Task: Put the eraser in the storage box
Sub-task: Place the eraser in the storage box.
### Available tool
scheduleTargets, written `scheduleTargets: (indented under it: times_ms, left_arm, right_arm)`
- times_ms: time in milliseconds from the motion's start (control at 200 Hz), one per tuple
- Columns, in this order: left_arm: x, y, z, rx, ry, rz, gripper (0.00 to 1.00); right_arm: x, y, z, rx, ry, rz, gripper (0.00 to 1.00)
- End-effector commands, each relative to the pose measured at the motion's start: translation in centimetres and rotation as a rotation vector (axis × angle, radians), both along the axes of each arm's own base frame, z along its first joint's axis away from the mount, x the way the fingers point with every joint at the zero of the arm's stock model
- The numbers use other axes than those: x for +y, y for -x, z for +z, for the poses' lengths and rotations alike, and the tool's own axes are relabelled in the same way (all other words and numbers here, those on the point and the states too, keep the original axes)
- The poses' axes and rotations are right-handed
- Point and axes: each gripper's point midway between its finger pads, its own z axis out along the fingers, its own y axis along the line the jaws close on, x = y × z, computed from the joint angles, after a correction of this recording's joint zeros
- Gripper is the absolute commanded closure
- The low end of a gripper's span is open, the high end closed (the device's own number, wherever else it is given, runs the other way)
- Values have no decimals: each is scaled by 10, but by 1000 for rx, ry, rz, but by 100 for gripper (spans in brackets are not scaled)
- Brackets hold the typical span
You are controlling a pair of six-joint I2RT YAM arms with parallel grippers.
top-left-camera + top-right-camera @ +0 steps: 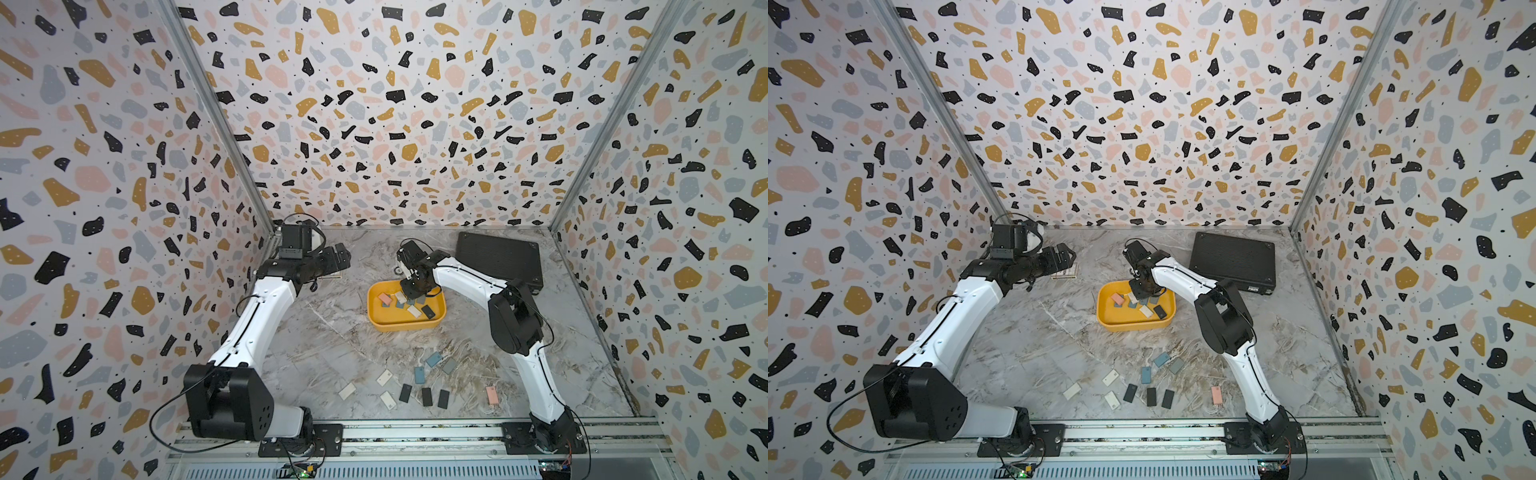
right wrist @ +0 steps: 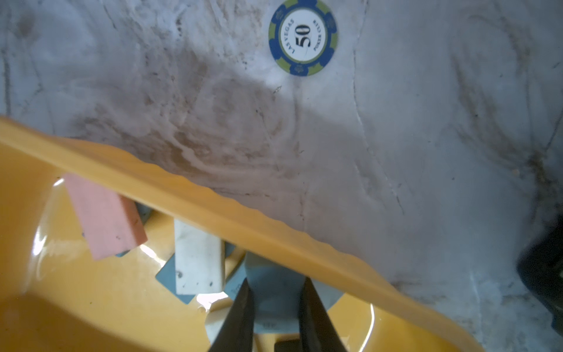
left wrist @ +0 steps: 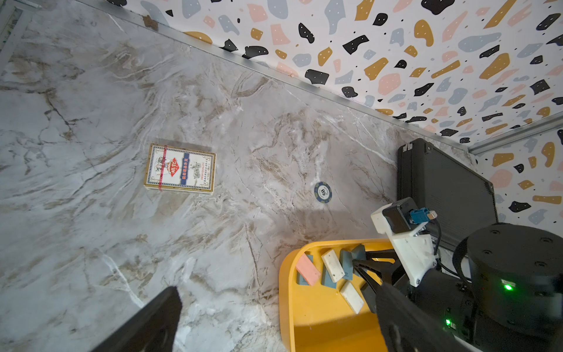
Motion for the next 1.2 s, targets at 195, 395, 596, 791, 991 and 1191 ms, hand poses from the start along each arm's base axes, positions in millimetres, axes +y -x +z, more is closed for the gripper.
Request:
scheduleTargets:
  times_ms: [195, 395, 596, 791, 991, 1191]
  left_arm:
    - [2, -7, 3, -17, -4, 5, 0]
    - [1, -6, 3, -17, -5, 0, 1]
    - [1, -6, 3, -17, -5, 0, 0]
    - [1, -6, 3, -18, -1, 1, 1]
    - [0, -5, 2, -15, 9, -5, 1]
    - [-1, -4, 6, -28, 15, -5, 1]
  right_arm:
    - [3, -5, 1, 5, -3, 4, 80]
    - [6, -4, 0, 17, -19, 2, 73]
    - [9, 0, 13, 9, -49, 0, 57]
    - [8, 3, 46, -40, -85, -9, 50]
    - [-15, 15, 83, -127, -115, -67, 44]
    - [-63, 64, 102, -133, -145, -158, 41]
